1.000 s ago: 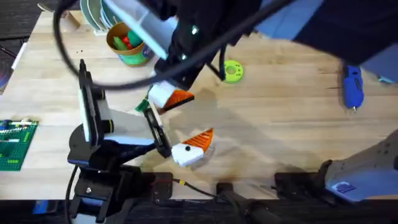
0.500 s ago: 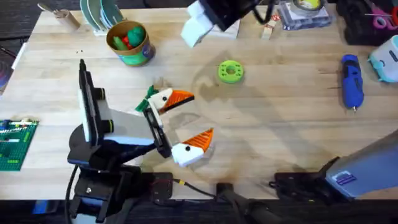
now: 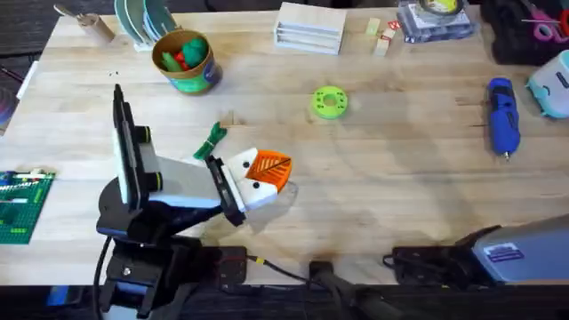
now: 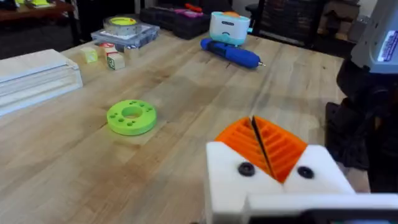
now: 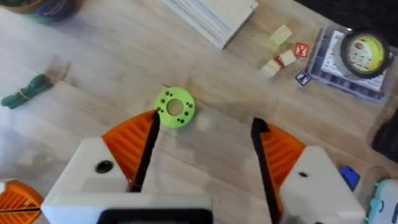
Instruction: Pick up the gripper from the table and insert it into the empty holder that is missing its gripper. Then pick up a screw, insert it into the mounting hole, and use the screwdriver to tighten it. Finally, clean up the table by picking up the vegetable and placing it into the bucket.
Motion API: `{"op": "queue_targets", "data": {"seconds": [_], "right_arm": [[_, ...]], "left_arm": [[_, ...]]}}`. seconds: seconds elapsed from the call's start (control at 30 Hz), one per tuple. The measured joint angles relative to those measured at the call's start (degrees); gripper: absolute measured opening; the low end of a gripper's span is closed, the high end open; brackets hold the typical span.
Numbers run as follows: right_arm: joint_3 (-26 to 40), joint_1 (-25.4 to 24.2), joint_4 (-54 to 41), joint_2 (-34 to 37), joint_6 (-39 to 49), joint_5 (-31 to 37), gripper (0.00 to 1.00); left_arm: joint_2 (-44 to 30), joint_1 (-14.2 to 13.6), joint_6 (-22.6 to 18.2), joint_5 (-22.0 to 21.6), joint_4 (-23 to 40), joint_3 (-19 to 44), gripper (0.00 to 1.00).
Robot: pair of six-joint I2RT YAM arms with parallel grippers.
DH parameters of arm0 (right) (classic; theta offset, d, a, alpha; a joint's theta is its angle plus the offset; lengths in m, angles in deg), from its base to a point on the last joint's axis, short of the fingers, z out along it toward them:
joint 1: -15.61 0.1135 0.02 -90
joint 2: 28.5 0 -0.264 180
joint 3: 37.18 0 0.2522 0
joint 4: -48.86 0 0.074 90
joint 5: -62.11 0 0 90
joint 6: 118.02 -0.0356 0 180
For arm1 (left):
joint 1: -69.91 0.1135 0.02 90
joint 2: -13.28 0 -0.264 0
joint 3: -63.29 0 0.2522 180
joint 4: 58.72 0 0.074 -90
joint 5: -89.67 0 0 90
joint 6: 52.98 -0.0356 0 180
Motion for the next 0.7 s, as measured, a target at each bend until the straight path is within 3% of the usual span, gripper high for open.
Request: {"op": "queue_targets", "data": {"seconds": [0.23, 0.47, 0.57, 0.7], "right_arm": [[0.1, -6.4, -1.5, -8.8, 1.4, 4.0, 0.929], [-1.4, -18.0, -8.4, -16.0, 1.5, 5.5, 0.929], [-7.4, -22.6, -7.3, -19.6, 1.5, 4.8, 0.929], [-20.3, -28.3, -1.3, -26.0, 1.5, 3.8, 0.928]], "left_arm": [[0.0, 0.0, 0.0, 0.0, 0.0, 0.0, 0.012], [0.0, 0.0, 0.0, 0.0, 0.0, 0.0, 0.012], [0.0, 0.0, 0.0, 0.0, 0.0, 0.0, 0.012], [0.0, 0.0, 0.0, 0.0, 0.0, 0.0, 0.012]]}}
